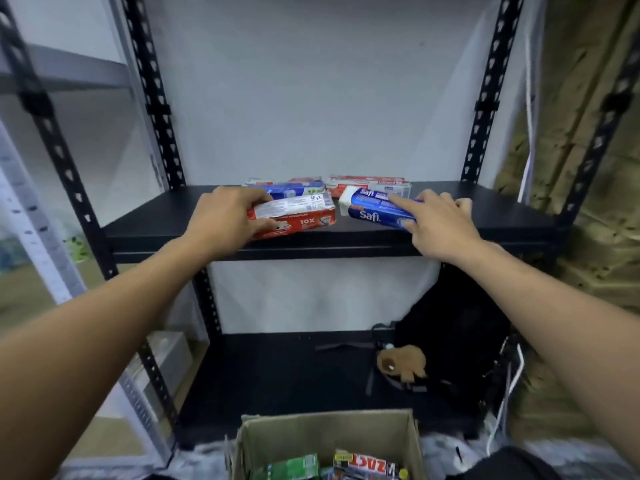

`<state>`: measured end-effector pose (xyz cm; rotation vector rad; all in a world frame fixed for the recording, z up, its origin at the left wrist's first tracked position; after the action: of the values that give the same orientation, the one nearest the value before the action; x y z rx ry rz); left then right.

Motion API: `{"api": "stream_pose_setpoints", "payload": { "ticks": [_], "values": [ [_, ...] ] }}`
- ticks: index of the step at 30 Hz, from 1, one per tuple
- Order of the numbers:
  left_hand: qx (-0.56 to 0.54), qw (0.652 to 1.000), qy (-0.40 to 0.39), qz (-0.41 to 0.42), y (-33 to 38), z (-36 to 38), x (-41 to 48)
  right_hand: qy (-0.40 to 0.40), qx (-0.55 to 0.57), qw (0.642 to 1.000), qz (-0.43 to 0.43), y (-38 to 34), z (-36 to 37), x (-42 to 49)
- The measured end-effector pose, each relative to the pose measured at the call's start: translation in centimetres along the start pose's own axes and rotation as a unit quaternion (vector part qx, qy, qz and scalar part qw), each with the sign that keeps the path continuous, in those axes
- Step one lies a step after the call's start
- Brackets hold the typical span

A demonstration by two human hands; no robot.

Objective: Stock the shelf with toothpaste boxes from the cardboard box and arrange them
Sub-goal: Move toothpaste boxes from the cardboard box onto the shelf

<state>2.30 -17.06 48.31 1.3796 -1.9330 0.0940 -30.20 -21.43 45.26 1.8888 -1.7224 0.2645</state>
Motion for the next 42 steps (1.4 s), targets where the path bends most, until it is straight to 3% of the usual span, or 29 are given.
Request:
{"api": "stream_pose_setpoints", "payload": {
  "ticks": [3,7,11,16,20,30,42],
  "values": [
    [0.023,0.999,-0.002,-0.033,-1.4,1.0,1.2,-0.066,-0.048,0.997,-0.014,-0.3,1.2,1.9],
    [0.01,0.997,0.011,-0.079,-3.4,2.2,2.9,-0.08,-0.069,0.994,0.018,-0.3,2.4,4.3],
    [0.053,0.996,-0.016,-0.067,-4.4,2.7,5.3,-0.112,0.011,0.992,0.056,-1.1,4.3,6.6],
    [0.073,0.988,-0.065,-0.121,-7.3,5.0,7.7,-0.131,0.057,0.987,0.069,-1.9,7.4,9.4],
    [0.061,0.991,-0.057,-0.102,-8.7,6.6,8.6,-0.186,0.119,0.972,0.086,-2.1,9.1,11.4],
    [0.056,0.997,-0.031,-0.037,-10.0,9.7,10.8,-0.176,0.09,0.975,0.105,-2.2,11.0,14.5],
    [0.067,0.996,-0.039,-0.034,-11.1,11.2,13.0,-0.154,0.075,0.981,0.093,-1.9,11.5,15.6]
  ]
}}
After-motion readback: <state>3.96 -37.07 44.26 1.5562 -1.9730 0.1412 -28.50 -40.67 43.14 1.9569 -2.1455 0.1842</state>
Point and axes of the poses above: each hand's wrist, its own x-axis towards the middle knuckle, its own z-axis out of the palm, y = z × x, the point moved 4 cm from there along x, towards the middle knuckle, and after that the axes turned 14 degrees about -x, right-handed, at the moved point
